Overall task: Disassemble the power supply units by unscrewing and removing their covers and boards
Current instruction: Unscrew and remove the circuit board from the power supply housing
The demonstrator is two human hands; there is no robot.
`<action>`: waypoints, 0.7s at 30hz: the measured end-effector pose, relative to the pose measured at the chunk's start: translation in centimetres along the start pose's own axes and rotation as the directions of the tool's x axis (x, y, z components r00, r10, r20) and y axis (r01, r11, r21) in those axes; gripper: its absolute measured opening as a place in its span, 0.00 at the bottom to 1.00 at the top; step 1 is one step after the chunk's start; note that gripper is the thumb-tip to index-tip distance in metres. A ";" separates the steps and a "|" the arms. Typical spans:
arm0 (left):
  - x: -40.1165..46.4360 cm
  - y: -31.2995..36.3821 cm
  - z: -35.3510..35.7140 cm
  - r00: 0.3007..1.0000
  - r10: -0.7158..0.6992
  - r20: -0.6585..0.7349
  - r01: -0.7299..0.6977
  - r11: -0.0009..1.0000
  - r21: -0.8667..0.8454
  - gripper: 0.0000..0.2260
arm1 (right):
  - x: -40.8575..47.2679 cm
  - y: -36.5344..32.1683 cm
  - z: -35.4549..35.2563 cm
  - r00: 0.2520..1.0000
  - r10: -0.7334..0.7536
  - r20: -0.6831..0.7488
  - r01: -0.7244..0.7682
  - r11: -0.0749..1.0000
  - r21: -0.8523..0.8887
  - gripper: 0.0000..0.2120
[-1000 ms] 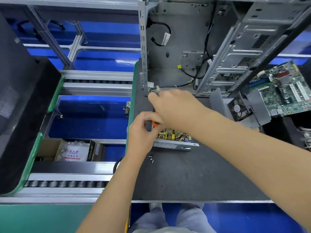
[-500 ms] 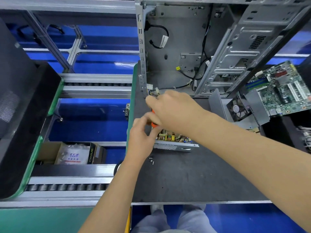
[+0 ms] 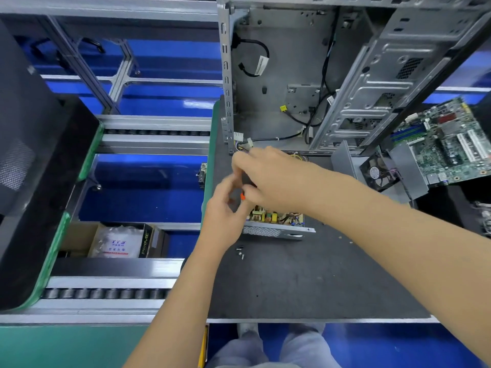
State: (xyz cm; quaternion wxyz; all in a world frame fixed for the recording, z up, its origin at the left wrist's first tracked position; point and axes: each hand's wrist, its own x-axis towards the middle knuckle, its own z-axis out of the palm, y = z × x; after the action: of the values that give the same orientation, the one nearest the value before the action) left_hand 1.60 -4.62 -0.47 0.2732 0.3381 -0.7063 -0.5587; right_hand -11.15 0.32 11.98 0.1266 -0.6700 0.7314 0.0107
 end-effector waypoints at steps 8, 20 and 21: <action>0.1 0.6 0.0 0.997 -0.045 0.054 0.044 0.999 0.031 0.15 | -0.3 -0.2 0.1 0.998 -0.052 -0.030 0.050 0.998 -0.040 0.15; -0.5 -0.5 -0.3 0.999 0.035 0.028 -0.035 0.999 -0.025 0.09 | -0.5 0.0 0.6 0.989 0.113 -0.093 -0.118 0.992 -0.049 0.23; -0.6 -0.8 -0.4 1.000 0.020 -0.017 -0.021 0.999 -0.043 0.08 | -0.4 0.2 0.8 0.984 0.133 -0.119 -0.147 0.982 -0.117 0.23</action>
State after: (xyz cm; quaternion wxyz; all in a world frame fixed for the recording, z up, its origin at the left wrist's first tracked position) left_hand 2.45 -4.50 -1.14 0.2920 0.3297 -0.6952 -0.5680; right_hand -11.14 0.91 11.27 0.0424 -0.6229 0.7806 0.0284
